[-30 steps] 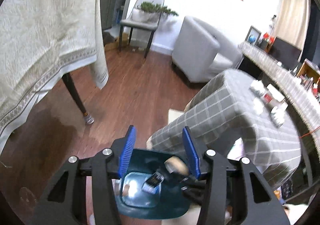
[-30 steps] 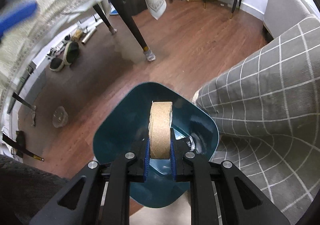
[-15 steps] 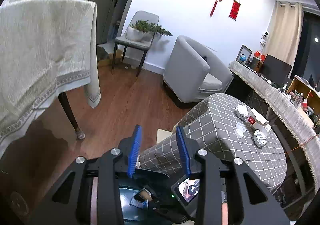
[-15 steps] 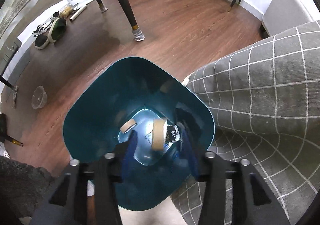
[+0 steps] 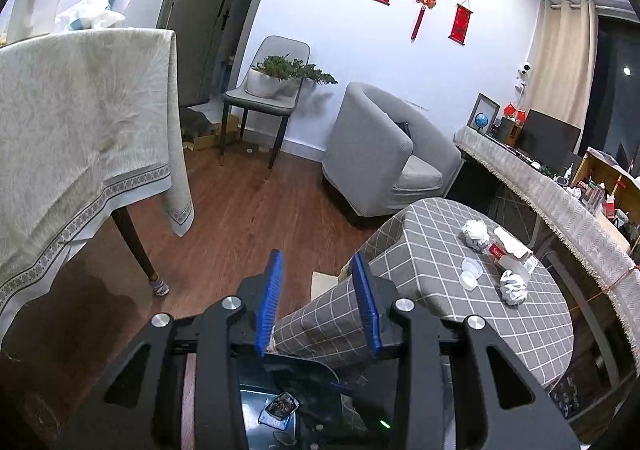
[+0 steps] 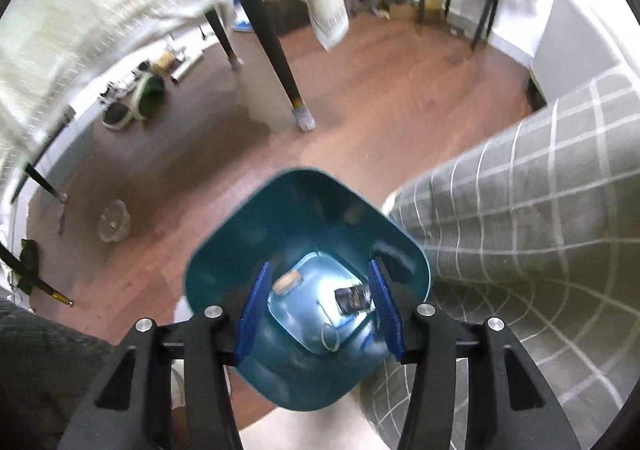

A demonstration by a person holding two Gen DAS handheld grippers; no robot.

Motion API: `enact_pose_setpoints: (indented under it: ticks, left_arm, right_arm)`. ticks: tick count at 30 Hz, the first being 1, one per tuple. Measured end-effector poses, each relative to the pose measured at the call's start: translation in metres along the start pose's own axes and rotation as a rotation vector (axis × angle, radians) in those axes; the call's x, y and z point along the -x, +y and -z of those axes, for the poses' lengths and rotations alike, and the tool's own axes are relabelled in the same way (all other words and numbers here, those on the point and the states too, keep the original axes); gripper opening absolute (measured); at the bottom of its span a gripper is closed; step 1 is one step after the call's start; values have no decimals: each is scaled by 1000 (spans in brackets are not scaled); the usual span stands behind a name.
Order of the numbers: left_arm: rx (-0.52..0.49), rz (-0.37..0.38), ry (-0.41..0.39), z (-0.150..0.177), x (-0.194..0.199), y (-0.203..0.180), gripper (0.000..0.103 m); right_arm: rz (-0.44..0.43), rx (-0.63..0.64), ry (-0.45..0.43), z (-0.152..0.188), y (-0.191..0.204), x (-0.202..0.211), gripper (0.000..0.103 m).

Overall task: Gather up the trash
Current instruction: 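Withdraw both open tools from the bin toward the table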

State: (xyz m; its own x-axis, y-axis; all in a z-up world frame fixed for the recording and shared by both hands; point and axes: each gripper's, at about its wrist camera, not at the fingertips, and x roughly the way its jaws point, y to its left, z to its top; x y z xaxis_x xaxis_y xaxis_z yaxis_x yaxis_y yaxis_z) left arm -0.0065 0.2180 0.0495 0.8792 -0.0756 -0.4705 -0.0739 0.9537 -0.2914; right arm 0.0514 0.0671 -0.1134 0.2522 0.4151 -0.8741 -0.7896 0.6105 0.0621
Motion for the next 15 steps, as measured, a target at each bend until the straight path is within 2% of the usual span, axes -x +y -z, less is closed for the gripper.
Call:
enact_pose_setpoints:
  ticks: [7,10,15]
  left_arm:
    - [-19,-2,-26,-7,-4,-17,37]
    - [-23,4,-21,-6,-10,-25,37]
    - [-45,13,9,-2,-24,-40,37]
  right_arm:
    - [-10,46,-159,-6,5,65,54]
    - [-12,30,-218,-5,-8,90,54]
    - [21,-4,-267,0,-31,116,54]
